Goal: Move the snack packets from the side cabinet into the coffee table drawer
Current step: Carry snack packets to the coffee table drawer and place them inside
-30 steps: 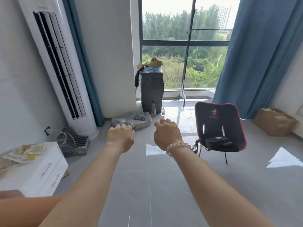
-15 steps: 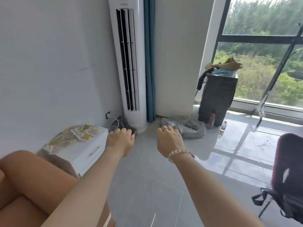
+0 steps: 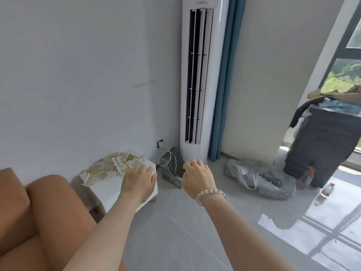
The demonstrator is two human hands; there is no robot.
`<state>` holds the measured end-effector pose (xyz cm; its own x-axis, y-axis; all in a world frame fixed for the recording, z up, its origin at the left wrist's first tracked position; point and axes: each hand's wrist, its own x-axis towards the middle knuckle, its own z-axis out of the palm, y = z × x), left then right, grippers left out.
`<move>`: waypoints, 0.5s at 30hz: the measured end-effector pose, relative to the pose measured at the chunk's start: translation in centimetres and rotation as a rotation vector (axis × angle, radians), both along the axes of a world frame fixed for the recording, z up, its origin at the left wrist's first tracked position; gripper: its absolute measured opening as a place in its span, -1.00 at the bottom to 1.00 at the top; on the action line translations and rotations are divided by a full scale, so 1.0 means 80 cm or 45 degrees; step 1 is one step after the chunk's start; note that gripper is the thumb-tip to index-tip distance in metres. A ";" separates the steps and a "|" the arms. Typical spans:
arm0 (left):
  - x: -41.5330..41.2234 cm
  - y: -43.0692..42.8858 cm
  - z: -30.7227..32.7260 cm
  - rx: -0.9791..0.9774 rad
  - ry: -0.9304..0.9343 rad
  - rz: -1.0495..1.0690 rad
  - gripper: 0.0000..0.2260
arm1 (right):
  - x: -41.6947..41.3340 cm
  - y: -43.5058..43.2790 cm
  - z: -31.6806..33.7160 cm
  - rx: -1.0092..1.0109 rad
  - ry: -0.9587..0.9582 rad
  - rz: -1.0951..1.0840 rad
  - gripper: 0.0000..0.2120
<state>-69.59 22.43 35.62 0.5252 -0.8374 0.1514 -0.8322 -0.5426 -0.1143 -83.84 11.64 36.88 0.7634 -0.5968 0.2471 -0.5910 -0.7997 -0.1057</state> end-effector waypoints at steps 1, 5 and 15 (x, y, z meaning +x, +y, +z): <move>0.019 -0.015 -0.003 0.001 0.012 0.036 -0.64 | 0.020 -0.015 0.000 0.005 -0.007 0.033 -0.73; 0.075 -0.082 -0.009 -0.011 0.053 0.122 -0.65 | 0.079 -0.085 -0.004 0.008 0.026 0.133 -0.73; 0.167 -0.213 -0.012 -0.066 0.027 0.209 -0.69 | 0.177 -0.245 -0.003 0.017 0.017 0.168 -0.73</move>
